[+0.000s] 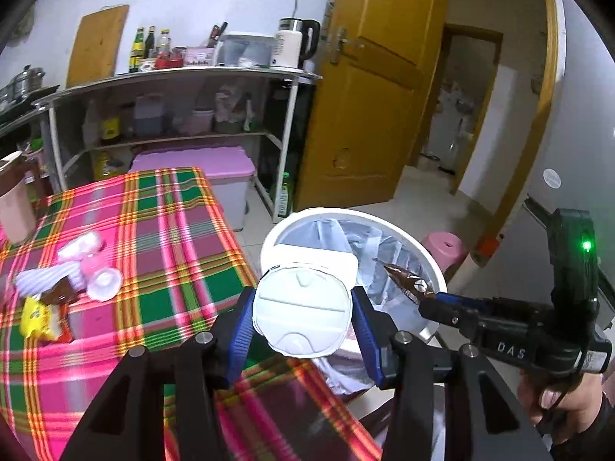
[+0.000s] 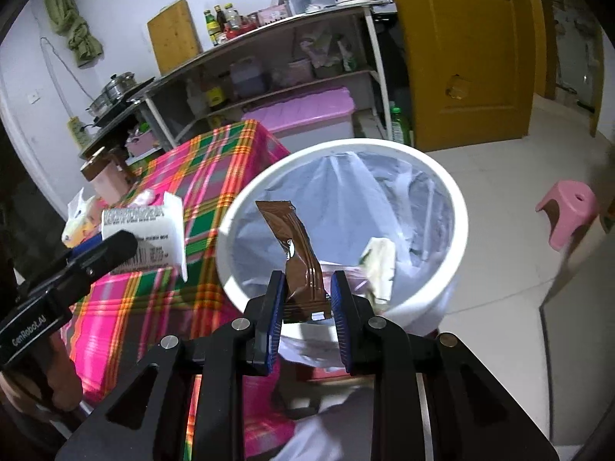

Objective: Collect trash
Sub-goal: 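Carry the chocolate wrapper and yogurt cup over the white bin, then lower both tools into the bin and open them to drop the items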

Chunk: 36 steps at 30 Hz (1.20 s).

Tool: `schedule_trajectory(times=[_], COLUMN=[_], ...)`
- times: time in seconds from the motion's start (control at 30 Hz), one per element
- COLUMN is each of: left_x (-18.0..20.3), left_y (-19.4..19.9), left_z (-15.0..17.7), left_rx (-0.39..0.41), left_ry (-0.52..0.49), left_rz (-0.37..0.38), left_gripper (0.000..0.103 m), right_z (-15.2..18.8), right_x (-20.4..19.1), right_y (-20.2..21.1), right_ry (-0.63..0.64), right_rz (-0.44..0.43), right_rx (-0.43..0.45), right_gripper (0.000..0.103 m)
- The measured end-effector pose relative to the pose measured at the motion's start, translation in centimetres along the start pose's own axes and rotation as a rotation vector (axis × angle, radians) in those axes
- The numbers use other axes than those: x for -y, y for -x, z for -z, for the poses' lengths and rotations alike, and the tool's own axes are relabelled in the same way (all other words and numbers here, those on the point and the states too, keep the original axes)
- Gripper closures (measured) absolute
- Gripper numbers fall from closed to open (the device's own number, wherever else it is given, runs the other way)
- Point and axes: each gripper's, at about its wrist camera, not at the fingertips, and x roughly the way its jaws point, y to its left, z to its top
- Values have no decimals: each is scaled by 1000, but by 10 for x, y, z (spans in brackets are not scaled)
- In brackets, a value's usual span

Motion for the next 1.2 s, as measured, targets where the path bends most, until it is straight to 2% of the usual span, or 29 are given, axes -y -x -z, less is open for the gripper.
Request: schedule_trajectory(times=[0.8, 1.03, 1.2], left_x=[29, 29, 25], left_y=[-70, -73, -68], left_z=[-13, -15, -15], left_rx=[-81, -89, -76], left_ry=[-57, -45, -34], left_rz=[67, 78, 75], left_gripper=[53, 53, 53], right_z=[-4, -5, -6], right_x=[28, 26, 24], right_y=[-15, -13, -7], right_ry=[-37, -33, -34], right_rz=[65, 57, 50], right_rx=[-53, -48, -25], right_gripper=[77, 71, 70])
